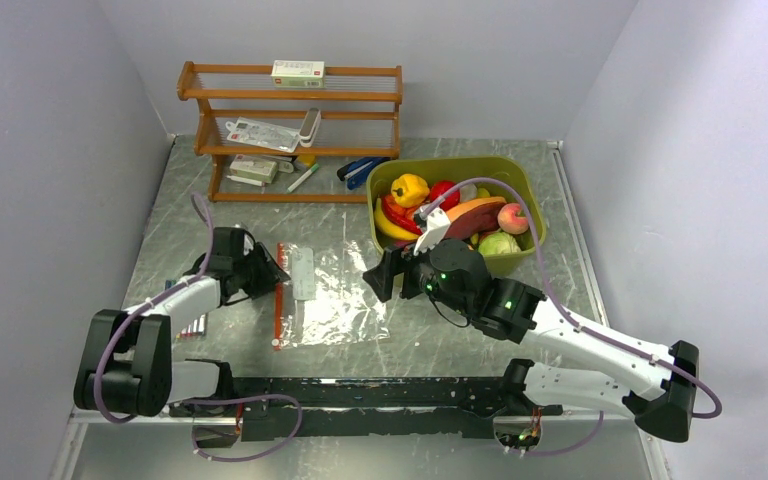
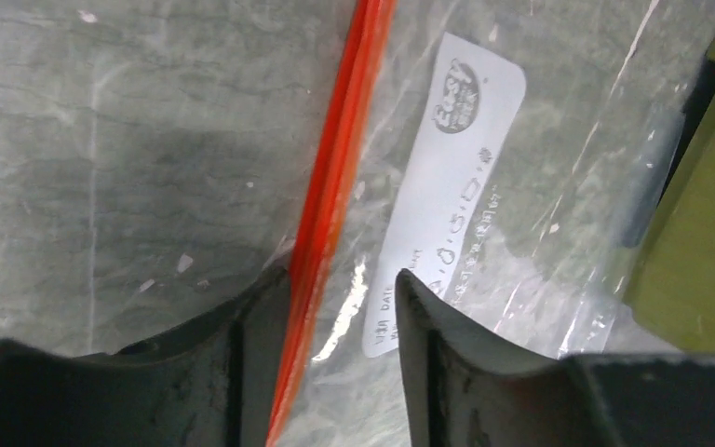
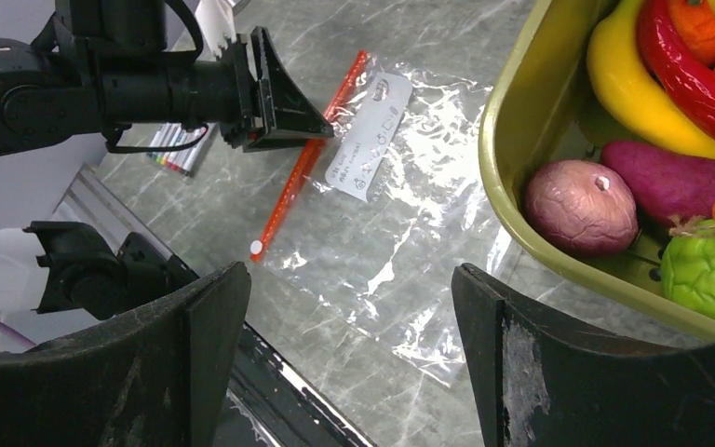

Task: Place the food in the zip-top bag and seal the zipper
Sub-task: Pick up the zipper food storage bag at the center of the board, then open the zipper of the food storage bag.

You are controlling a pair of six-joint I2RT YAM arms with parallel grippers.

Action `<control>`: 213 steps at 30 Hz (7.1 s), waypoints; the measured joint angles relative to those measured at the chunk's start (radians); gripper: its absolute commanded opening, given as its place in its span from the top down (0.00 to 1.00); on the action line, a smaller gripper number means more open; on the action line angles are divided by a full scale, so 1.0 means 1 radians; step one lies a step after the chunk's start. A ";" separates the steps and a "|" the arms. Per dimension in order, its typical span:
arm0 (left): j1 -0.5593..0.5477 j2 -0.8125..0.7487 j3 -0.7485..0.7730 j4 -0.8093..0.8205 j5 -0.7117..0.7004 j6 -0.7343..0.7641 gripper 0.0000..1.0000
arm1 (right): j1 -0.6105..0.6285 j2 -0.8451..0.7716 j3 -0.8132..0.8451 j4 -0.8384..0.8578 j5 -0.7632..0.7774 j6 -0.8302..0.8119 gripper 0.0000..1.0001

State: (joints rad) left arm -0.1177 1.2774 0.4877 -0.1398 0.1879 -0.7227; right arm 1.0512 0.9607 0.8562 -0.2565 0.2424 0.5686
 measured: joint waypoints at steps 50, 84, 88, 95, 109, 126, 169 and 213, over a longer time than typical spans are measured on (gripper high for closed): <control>0.003 -0.442 -0.026 0.047 0.411 -0.278 0.93 | 0.245 0.664 0.329 0.087 0.237 0.333 0.40; 0.003 -0.461 0.431 -0.423 0.262 -0.008 0.33 | 0.245 0.594 0.220 0.311 0.352 0.140 1.00; 0.003 -0.494 0.566 -0.572 0.166 0.066 0.22 | 0.244 0.540 0.188 0.363 0.340 0.126 1.00; 0.003 -0.533 0.716 -0.727 0.091 0.128 0.20 | 0.238 0.523 0.257 0.369 0.288 0.127 1.00; 0.003 -0.534 0.642 -0.564 0.323 0.131 0.23 | 0.238 0.450 0.273 0.447 0.281 0.179 1.00; 0.003 -0.449 0.438 -0.405 0.440 0.214 0.40 | 0.238 0.495 0.262 0.413 0.293 0.182 1.00; 0.003 -0.208 0.438 -0.443 0.230 0.380 0.81 | 0.238 0.689 0.414 0.346 0.346 0.000 1.00; 0.001 -0.291 0.683 -0.594 0.166 0.453 0.93 | 0.172 0.701 0.530 0.250 0.365 0.087 0.52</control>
State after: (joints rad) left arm -0.1169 0.9867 1.1706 -0.7338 0.3542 -0.2695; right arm 1.2228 1.6619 1.3865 -0.0063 0.6071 0.6556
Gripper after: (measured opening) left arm 0.072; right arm 0.498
